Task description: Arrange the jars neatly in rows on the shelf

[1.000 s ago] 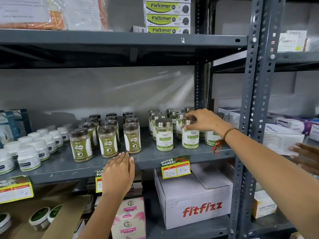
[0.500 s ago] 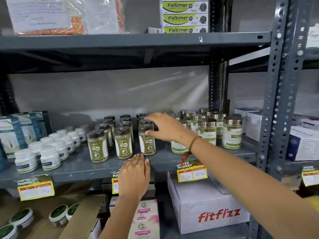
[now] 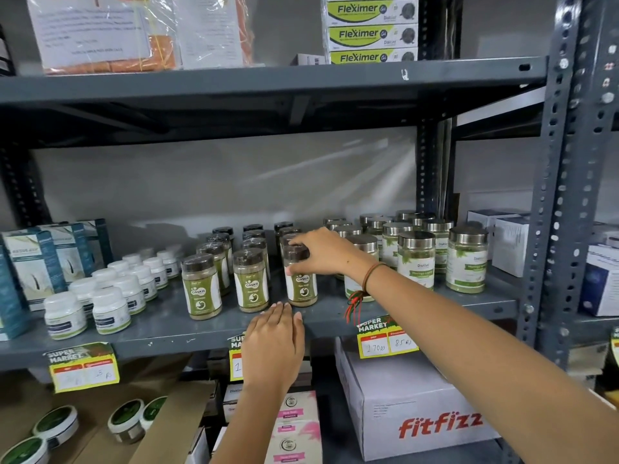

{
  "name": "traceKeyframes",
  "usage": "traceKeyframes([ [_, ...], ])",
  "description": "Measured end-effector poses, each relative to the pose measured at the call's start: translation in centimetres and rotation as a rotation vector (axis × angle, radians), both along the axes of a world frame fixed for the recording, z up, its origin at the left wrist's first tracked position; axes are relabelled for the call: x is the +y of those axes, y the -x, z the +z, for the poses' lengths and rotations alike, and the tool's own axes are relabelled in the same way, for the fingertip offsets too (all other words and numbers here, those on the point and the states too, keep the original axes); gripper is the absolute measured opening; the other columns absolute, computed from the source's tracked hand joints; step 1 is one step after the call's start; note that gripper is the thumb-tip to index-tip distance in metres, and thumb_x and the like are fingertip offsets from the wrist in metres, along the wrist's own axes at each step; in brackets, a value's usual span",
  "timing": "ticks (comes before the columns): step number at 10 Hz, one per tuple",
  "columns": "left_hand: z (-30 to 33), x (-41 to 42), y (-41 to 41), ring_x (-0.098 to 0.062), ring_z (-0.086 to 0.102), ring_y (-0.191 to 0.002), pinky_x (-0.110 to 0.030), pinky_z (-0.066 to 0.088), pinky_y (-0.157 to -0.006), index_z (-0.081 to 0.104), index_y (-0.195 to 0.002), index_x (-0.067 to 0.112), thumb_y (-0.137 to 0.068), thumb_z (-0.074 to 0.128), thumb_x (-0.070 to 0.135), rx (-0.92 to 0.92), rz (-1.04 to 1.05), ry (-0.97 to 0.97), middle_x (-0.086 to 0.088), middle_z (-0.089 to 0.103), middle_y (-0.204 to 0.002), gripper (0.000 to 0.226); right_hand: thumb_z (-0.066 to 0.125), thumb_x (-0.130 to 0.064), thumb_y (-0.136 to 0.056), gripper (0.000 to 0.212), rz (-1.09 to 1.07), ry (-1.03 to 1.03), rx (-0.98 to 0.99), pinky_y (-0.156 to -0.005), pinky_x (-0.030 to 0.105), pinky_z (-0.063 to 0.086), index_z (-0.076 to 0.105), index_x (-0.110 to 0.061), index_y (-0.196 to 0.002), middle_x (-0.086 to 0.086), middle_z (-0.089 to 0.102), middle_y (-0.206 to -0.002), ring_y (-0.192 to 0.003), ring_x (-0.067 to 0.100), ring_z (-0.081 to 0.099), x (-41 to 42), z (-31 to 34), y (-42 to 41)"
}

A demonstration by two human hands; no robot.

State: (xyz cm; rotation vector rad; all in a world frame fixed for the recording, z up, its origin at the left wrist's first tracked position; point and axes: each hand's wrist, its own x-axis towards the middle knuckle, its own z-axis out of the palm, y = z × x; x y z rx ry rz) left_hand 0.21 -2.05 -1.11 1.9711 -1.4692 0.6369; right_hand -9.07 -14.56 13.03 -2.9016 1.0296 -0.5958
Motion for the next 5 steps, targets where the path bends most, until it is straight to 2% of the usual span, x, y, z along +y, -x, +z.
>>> traceKeyframes([
  [1,0.0,-0.1,0.0,-0.021,0.061,-0.114,-0.037,0.045,-0.101,0.065,-0.115,0.009,-0.096,0.035,0.037,0.002,-0.005,0.001,-0.009,0.068,-0.118,0.045,0.071,-0.063,-0.074,0.076,-0.017,0.012,-0.004,-0.095,0.049,0.053,0.057,-0.024,-0.138,0.012,0.065,-0.130,-0.119,0.035,0.061,0.4,-0.1,0.2],
  [3,0.1,-0.1,0.0,-0.020,0.057,-0.118,-0.036,0.042,-0.105,0.063,-0.119,0.010,-0.096,0.031,0.038,0.016,-0.018,-0.021,-0.008,0.066,-0.123,0.048,0.069,-0.065,-0.075,0.084,-0.025,0.024,-0.023,-0.092,0.046,0.054,0.049,-0.024,-0.145,0.011,0.066,-0.129,-0.118,0.034,0.062,0.9,-0.3,0.4],
  [4,0.1,-0.1,-0.3,-0.019,0.056,-0.120,-0.035,0.041,-0.106,0.062,-0.120,0.010,-0.096,0.030,0.038,0.020,-0.030,-0.014,-0.008,0.065,-0.125,0.049,0.064,-0.068,-0.077,0.087,-0.021,0.049,-0.028,-0.087,0.046,0.053,0.041,-0.027,-0.150,0.012,0.070,-0.115,-0.113,0.036,0.063,0.9,-0.3,0.6],
  [5,0.1,-0.2,-0.3,-0.017,0.056,-0.120,-0.033,0.041,-0.105,0.061,-0.121,0.012,-0.096,0.028,0.040,0.028,-0.016,-0.043,-0.006,0.064,-0.126,0.050,0.058,-0.073,-0.078,0.088,-0.053,0.097,-0.079,-0.090,0.048,0.054,0.037,-0.029,-0.151,0.007,0.071,-0.096,-0.111,0.036,0.064,0.7,-0.1,1.2],
])
